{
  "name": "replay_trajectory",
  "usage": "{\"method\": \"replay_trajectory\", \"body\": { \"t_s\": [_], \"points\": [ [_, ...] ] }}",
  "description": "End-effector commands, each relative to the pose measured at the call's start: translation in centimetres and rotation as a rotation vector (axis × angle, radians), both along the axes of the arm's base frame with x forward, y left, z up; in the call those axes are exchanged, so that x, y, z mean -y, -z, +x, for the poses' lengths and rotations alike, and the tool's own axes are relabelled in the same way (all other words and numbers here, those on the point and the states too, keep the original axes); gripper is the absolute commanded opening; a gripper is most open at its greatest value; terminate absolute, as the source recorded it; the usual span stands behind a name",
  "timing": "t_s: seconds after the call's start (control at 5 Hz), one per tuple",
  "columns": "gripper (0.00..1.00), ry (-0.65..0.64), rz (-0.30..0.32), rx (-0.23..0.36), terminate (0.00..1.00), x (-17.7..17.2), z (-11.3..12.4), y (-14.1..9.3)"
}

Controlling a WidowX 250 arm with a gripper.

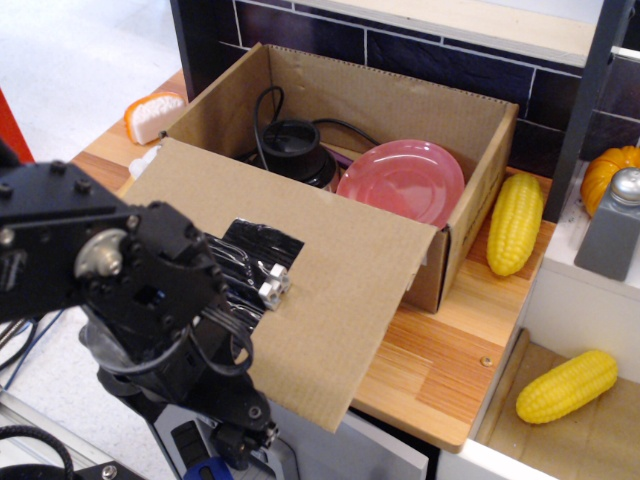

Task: Close brown1fbox flap

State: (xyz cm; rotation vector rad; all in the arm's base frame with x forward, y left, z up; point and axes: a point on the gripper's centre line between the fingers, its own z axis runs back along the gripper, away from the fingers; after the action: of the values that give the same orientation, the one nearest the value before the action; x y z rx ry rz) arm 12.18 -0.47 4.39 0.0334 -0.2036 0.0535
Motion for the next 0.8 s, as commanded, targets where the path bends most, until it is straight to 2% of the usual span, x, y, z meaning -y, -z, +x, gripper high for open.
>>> {"method": "replay_trajectory", "body": {
  "t_s": [0.0,0.2,0.4,0.6],
  "points": [
    [1.0,0.022,-0.014,0.0,0.0,-0.5,0.3,1.0],
    [1.0,0.033,-0.015,0.027,0.0,-0.7,0.6,1.5],
    [1.0,0.051,0.021,0.107,0.0,-0.9,1.6,0.5],
    [1.0,0.084,0.102,0.192,0.0,-0.7,2.4,-0.6]
  ]
}}
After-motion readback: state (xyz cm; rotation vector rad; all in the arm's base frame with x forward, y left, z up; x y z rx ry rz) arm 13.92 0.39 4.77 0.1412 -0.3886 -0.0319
